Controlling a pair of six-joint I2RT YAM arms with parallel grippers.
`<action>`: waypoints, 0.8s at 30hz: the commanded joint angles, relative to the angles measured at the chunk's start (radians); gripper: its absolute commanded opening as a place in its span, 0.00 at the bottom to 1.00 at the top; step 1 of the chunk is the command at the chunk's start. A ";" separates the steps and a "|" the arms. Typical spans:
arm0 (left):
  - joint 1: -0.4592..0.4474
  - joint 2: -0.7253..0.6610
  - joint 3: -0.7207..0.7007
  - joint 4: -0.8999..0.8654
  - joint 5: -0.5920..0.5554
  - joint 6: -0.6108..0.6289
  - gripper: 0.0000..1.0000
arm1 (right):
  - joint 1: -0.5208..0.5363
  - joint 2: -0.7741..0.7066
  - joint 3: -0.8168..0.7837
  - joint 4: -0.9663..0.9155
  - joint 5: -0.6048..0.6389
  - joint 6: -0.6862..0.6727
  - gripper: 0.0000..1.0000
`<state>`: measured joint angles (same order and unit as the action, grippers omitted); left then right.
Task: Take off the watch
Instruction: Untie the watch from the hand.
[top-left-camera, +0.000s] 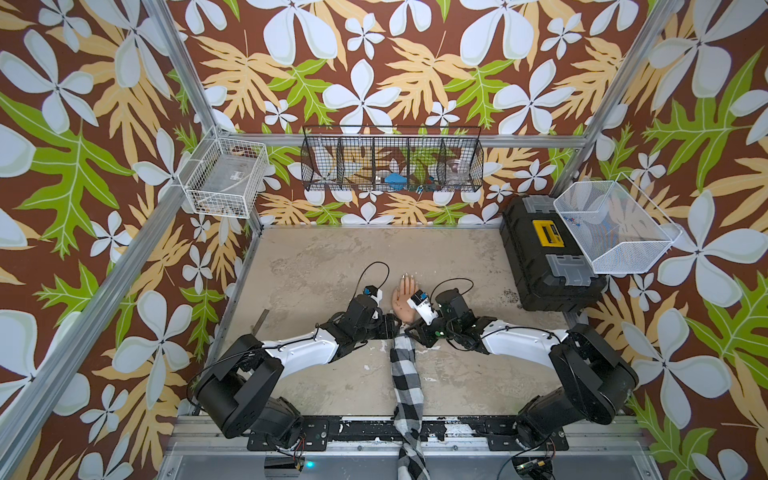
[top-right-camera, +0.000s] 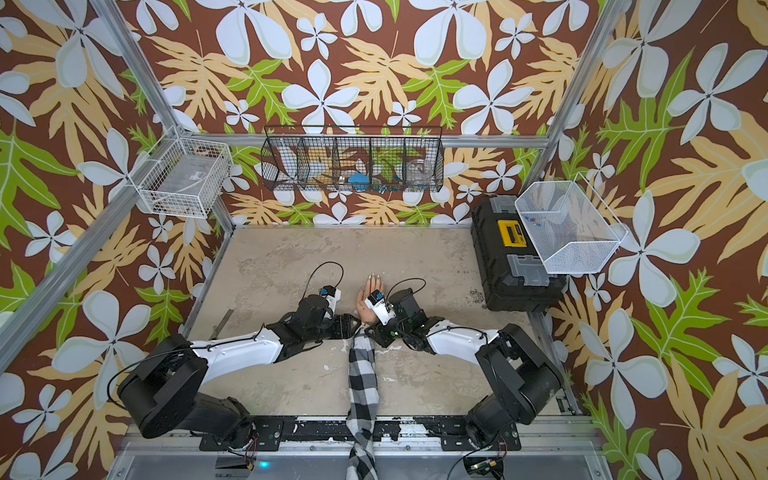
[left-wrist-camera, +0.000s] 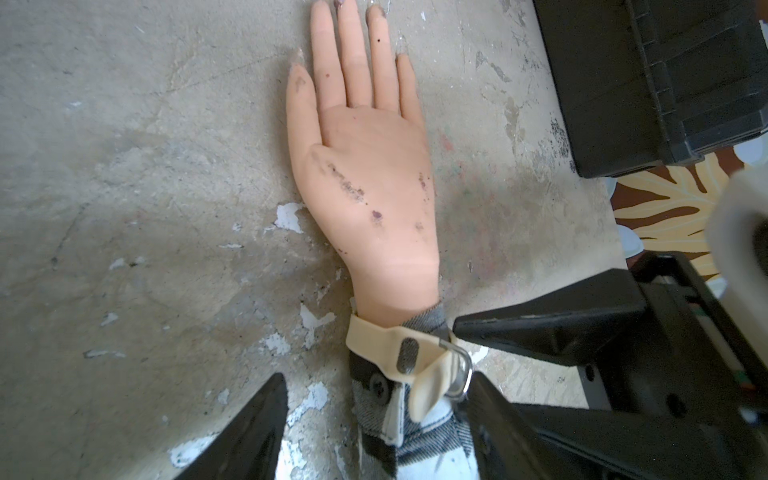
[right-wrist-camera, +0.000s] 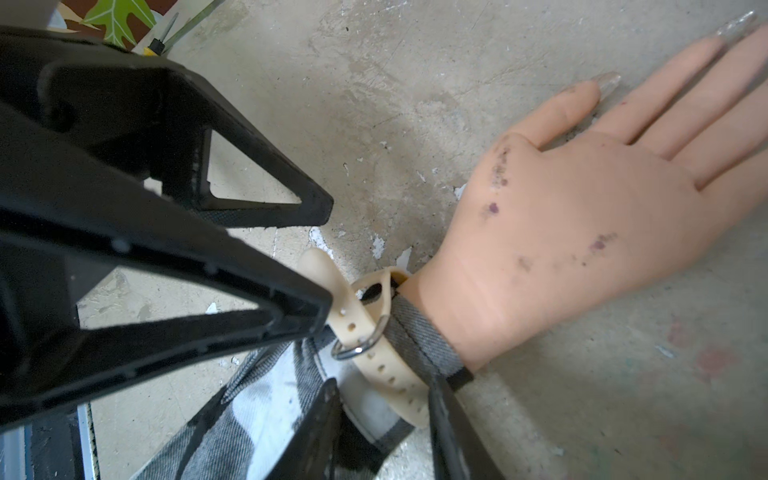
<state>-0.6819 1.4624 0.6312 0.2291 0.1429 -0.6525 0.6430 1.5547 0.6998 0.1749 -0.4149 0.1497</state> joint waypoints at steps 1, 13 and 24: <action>0.001 -0.001 0.003 0.004 0.003 -0.001 0.70 | 0.001 0.008 0.013 0.002 0.022 -0.006 0.37; 0.001 -0.013 -0.009 0.011 -0.001 -0.010 0.70 | 0.001 0.031 0.048 -0.020 0.042 -0.019 0.40; 0.004 -0.023 -0.008 0.007 -0.009 -0.010 0.70 | 0.001 0.023 0.050 -0.030 0.016 -0.023 0.16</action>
<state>-0.6807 1.4418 0.6212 0.2298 0.1390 -0.6567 0.6434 1.5845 0.7483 0.1520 -0.3931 0.1379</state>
